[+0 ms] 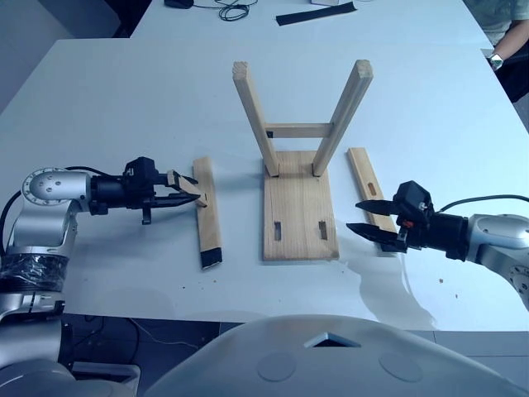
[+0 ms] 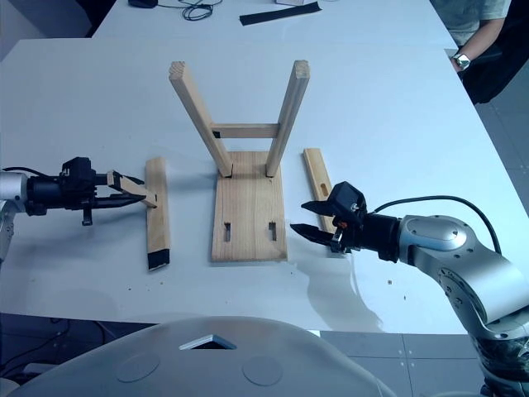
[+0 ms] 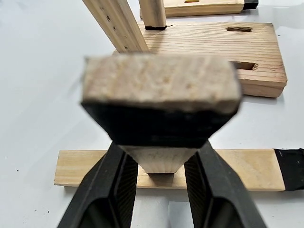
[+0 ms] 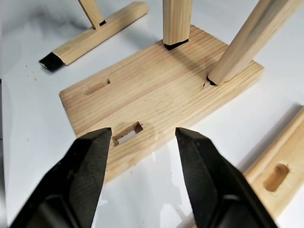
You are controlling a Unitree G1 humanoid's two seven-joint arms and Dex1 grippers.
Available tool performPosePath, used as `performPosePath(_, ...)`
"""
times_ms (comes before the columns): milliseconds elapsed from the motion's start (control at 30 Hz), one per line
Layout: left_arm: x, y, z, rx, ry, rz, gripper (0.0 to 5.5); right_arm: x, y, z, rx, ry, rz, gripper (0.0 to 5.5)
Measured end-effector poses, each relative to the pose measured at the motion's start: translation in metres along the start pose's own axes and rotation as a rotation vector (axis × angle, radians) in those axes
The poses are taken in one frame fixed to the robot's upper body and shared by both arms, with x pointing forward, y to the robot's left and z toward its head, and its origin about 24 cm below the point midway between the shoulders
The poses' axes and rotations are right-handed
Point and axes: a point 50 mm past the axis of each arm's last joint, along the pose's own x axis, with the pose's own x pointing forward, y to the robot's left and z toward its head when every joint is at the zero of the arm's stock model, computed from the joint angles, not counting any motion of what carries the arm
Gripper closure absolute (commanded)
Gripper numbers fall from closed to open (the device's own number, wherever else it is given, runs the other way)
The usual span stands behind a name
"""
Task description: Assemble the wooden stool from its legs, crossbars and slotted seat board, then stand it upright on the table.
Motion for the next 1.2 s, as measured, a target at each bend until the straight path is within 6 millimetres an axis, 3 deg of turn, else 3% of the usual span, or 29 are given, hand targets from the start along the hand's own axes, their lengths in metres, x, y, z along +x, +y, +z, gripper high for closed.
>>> performPosePath(467, 0.011, -0.004, 0.005, 0.017, 0.004, -0.024, 4.21, 0.003, -0.003, 0.004, -0.026, 0.002, 0.018, 3.01)
performPosePath(533, 0.013, 0.0, 0.005, 0.016, 0.007, -0.006, 3.73, 0.003, -0.003, 0.005, -0.03, 0.004, 0.017, 3.01)
performPosePath(600, 0.019, -0.001, -0.014, -0.054, 0.091, 0.034, 3.44, 0.004, -0.004, 0.006, -0.037, 0.006, 0.019, 3.01)
performPosePath(767, 0.045, -0.01, -0.027, -0.137, 0.018, 0.077, 2.73, 0.006, -0.005, 0.003, -0.037, 0.021, 0.017, 3.01)
performPosePath(867, 0.049, -0.025, -0.035, -0.148, -0.03, 0.099, 2.24, 0.006, -0.006, 0.0, -0.029, 0.034, 0.027, 3.01)
performPosePath(967, 0.046, -0.027, -0.039, -0.152, -0.047, 0.134, 1.7, 0.005, -0.008, -0.001, -0.033, 0.04, 0.027, 3.01)
performPosePath(1200, 0.04, -0.021, -0.041, -0.16, -0.069, 0.18, 1.55, 0.004, -0.012, -0.001, -0.04, 0.044, 0.014, 3.01)
